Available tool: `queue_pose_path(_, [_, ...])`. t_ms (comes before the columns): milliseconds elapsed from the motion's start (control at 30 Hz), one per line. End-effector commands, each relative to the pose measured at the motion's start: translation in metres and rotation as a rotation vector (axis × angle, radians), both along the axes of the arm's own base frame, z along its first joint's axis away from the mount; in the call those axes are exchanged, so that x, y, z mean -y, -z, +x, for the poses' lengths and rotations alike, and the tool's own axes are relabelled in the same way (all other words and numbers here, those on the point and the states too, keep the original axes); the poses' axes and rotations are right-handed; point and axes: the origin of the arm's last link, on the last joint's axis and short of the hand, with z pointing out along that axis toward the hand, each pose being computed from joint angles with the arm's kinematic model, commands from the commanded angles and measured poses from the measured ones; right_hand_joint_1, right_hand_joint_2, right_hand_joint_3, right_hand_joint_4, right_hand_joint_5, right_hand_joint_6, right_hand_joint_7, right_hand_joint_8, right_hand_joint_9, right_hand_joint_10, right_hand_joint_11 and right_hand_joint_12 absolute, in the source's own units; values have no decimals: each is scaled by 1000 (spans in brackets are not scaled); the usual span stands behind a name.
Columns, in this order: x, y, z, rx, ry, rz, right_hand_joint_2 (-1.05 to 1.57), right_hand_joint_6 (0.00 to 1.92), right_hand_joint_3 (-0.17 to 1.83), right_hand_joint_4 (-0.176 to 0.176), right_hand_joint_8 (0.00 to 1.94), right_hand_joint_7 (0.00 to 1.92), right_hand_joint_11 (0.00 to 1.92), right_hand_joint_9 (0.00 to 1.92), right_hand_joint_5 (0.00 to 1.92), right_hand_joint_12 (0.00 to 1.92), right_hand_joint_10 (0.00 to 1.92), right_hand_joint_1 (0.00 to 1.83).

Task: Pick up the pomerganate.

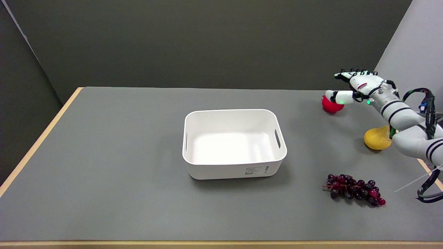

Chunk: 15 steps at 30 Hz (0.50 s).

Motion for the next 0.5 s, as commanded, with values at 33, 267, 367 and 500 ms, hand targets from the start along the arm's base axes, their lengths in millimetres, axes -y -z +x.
queue_pose_path(33, [5,6,-34,63,80,-62,538,348,981,120,246,134,55,133,101,1116,511,26])
queue_pose_path(267, [12,15,-37,81,73,-50,541,343,979,118,245,130,54,131,97,1113,510,40])
queue_pose_path(367, [14,20,-41,91,77,-46,541,342,978,118,244,129,54,131,96,1111,510,42])
queue_pose_path(500, [16,24,-43,98,76,-41,543,342,978,118,244,128,53,130,96,1110,510,43])
